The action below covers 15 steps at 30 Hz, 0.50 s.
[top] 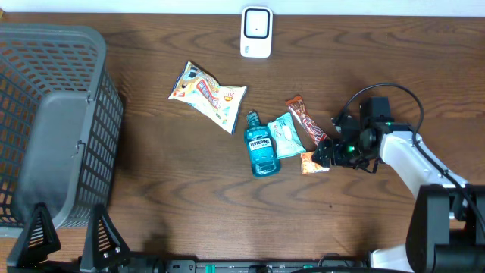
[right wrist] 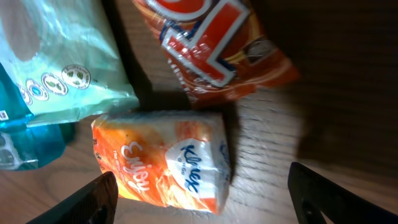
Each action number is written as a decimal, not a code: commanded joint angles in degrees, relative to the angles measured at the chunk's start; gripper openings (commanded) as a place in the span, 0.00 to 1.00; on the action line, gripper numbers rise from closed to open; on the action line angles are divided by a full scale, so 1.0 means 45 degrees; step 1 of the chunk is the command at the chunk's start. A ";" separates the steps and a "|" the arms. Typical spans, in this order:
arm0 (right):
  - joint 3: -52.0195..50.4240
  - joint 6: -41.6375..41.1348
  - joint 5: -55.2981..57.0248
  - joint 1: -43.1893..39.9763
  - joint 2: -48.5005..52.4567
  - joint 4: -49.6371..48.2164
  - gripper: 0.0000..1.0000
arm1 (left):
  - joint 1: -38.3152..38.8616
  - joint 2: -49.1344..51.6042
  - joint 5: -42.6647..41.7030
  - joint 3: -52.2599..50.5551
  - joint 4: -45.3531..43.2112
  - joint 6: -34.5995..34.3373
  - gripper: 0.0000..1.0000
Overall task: Scan the item barcode
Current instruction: 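Grasp the small orange snack with the right gripper and lift it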
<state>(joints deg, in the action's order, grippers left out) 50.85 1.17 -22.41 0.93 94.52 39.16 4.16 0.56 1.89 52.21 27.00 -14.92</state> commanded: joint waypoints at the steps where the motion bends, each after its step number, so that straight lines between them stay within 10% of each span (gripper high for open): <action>1: 0.0073 0.0636 -0.0520 -0.0015 0.0957 -0.0253 0.80 | -0.0068 -0.0092 0.0121 -0.0078 -0.0010 0.0214 0.98; 15: 0.0078 0.2759 -0.0903 -0.0015 0.3070 -0.0520 0.40 | -0.0068 -0.0092 0.0121 -0.0078 -0.0015 0.0214 0.98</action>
<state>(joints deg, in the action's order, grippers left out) 54.26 9.85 -32.23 0.86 103.85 35.16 4.16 0.56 1.89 52.21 27.03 -14.92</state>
